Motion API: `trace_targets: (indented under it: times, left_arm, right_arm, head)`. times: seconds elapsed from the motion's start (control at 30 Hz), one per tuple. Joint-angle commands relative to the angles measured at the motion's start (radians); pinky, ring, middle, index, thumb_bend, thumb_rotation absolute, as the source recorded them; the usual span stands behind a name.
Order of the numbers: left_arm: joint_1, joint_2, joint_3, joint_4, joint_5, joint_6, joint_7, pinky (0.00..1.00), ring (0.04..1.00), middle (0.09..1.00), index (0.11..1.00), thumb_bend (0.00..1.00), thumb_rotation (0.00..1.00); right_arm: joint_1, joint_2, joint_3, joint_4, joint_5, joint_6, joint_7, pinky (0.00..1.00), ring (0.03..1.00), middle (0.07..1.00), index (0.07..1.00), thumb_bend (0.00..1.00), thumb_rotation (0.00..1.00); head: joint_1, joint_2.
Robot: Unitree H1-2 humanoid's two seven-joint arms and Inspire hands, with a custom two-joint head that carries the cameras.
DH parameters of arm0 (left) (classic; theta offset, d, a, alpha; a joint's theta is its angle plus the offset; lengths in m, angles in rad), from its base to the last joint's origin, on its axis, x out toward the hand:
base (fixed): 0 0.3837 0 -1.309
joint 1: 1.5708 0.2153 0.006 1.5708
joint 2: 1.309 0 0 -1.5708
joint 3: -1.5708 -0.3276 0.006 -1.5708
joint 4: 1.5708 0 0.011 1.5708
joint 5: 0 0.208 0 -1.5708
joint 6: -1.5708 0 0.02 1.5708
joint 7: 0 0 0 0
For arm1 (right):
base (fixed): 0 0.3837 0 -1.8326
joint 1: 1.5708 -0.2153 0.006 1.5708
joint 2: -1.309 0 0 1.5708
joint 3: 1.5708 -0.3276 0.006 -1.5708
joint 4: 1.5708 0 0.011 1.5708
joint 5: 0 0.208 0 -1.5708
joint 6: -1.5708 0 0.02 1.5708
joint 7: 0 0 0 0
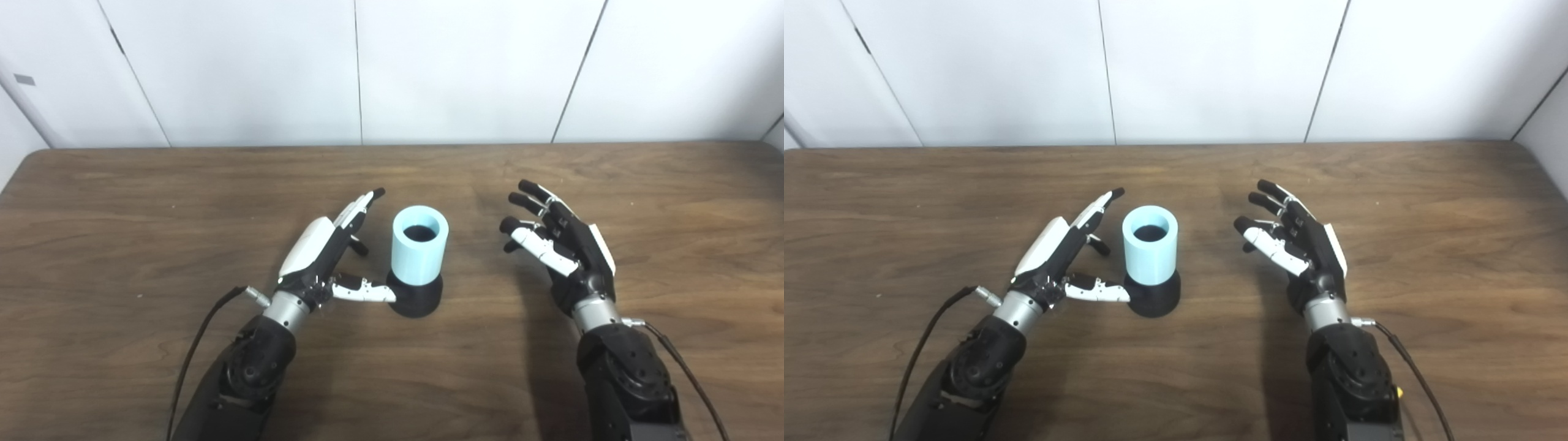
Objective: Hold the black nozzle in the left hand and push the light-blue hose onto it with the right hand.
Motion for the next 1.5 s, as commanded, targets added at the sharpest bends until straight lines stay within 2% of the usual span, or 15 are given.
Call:
trace_targets:
  times: [0.0, 0.07, 0.13, 0.17, 0.2, 0.27, 0.3, 0.37, 0.4, 0.47, 0.63, 0.83, 1.13, 1.33, 1.47]
  left_arm:
    - [0.022, 0.031, 0.018, 0.023, 0.005, 0.053, -0.007, 0.80, 1.000, 1.000, 1.000, 0.98, 0.21]
    - [0.026, 0.026, 0.036, 0.015, -0.031, 0.029, 0.003, 0.83, 1.000, 1.000, 1.000, 0.95, 0.24]
    - [0.034, 0.004, 0.074, 0.010, -0.107, -0.020, 0.032, 0.85, 0.983, 1.000, 1.000, 0.89, 0.27]
    - [0.040, -0.017, 0.102, 0.010, -0.169, -0.045, 0.044, 0.82, 0.917, 0.944, 0.989, 0.80, 0.29]
    - [0.049, -0.049, 0.140, 0.001, -0.258, -0.049, 0.044, 0.75, 0.850, 0.895, 0.953, 0.75, 0.28]
    - [0.066, -0.111, 0.207, -0.035, -0.436, -0.002, 0.019, 0.59, 0.698, 0.788, 0.849, 0.66, 0.27]
    - [0.071, -0.137, 0.236, -0.054, -0.519, 0.033, 0.003, 0.54, 0.662, 0.759, 0.816, 0.64, 0.26]
    - [0.077, -0.177, 0.283, -0.088, -0.652, 0.100, -0.016, 0.47, 0.600, 0.705, 0.753, 0.66, 0.22]
    - [0.078, -0.189, 0.301, -0.103, -0.700, 0.130, -0.020, 0.45, 0.586, 0.689, 0.730, 0.64, 0.20]
    - [0.077, -0.194, 0.323, -0.121, -0.759, 0.172, -0.026, 0.42, 0.574, 0.679, 0.701, 0.64, 0.18]
    - [0.077, -0.161, 0.322, -0.131, -0.802, 0.210, -0.053, 0.46, 0.605, 0.698, 0.713, 0.67, 0.17]
    - [0.085, -0.136, 0.309, -0.135, -0.810, 0.214, -0.070, 0.52, 0.647, 0.728, 0.732, 0.69, 0.17]
    - [0.089, -0.131, 0.300, -0.126, -0.808, 0.219, -0.066, 0.51, 0.643, 0.723, 0.721, 0.68, 0.16]
    - [0.091, -0.126, 0.289, -0.121, -0.804, 0.220, -0.072, 0.50, 0.639, 0.724, 0.730, 0.68, 0.16]
    - [0.091, -0.124, 0.284, -0.113, -0.799, 0.214, -0.078, 0.50, 0.635, 0.721, 0.726, 0.68, 0.17]
  right_arm:
    - [-0.010, 0.000, 0.000, -0.036, 0.012, -0.054, 0.001, 0.37, 0.545, 0.768, 0.780, 0.56, 0.23]
    - [-0.005, 0.001, -0.001, -0.040, 0.021, -0.055, 0.004, 0.38, 0.550, 0.767, 0.781, 0.58, 0.23]
    - [-0.001, 0.001, 0.001, -0.044, 0.024, -0.058, 0.005, 0.39, 0.550, 0.755, 0.771, 0.58, 0.22]
    - [0.002, -0.002, 0.005, -0.044, 0.018, -0.065, 0.005, 0.39, 0.553, 0.744, 0.760, 0.58, 0.22]
    - [0.006, -0.003, 0.009, -0.044, 0.014, -0.074, 0.006, 0.40, 0.559, 0.738, 0.753, 0.58, 0.22]
    - [0.013, 0.002, 0.013, -0.045, 0.004, -0.094, -0.001, 0.41, 0.600, 0.753, 0.727, 0.59, 0.21]
    - [0.016, 0.005, 0.015, -0.046, -0.005, -0.101, -0.007, 0.42, 0.614, 0.765, 0.716, 0.59, 0.21]
    - [0.024, 0.013, 0.015, -0.047, -0.018, -0.125, -0.022, 0.44, 0.650, 0.774, 0.694, 0.58, 0.21]
    - [0.029, 0.017, 0.013, -0.049, -0.018, -0.134, -0.027, 0.44, 0.649, 0.773, 0.686, 0.57, 0.19]
    - [0.037, 0.018, 0.012, -0.051, -0.021, -0.148, -0.032, 0.44, 0.642, 0.774, 0.692, 0.54, 0.18]
    - [0.046, 0.006, 0.007, -0.042, -0.005, -0.166, -0.022, 0.46, 0.676, 0.774, 0.718, 0.58, 0.26]
    - [0.060, -0.002, 0.014, -0.042, 0.011, -0.174, -0.011, 0.47, 0.647, 0.784, 0.744, 0.56, 0.23]
    - [0.067, -0.006, 0.021, -0.043, 0.008, -0.177, -0.014, 0.47, 0.636, 0.785, 0.749, 0.54, 0.21]
    - [0.066, -0.012, 0.021, -0.040, 0.008, -0.174, -0.012, 0.46, 0.630, 0.784, 0.757, 0.59, 0.24]
    - [0.065, -0.014, 0.022, -0.038, 0.002, -0.174, -0.014, 0.46, 0.631, 0.782, 0.749, 0.57, 0.23]
  head:
    - [-0.002, 0.001]
    - [-0.003, 0.000]
    - [-0.003, 0.000]
    - [0.001, -0.003]
    - [0.001, -0.003]
    - [-0.003, -0.007]
    - [-0.008, -0.008]
    - [-0.010, -0.010]
    - [-0.009, -0.012]
    - [-0.007, -0.013]
    - [-0.005, -0.015]
    - [-0.010, -0.019]
    - [-0.018, -0.021]
    - [-0.019, -0.023]
    - [-0.016, -0.025]
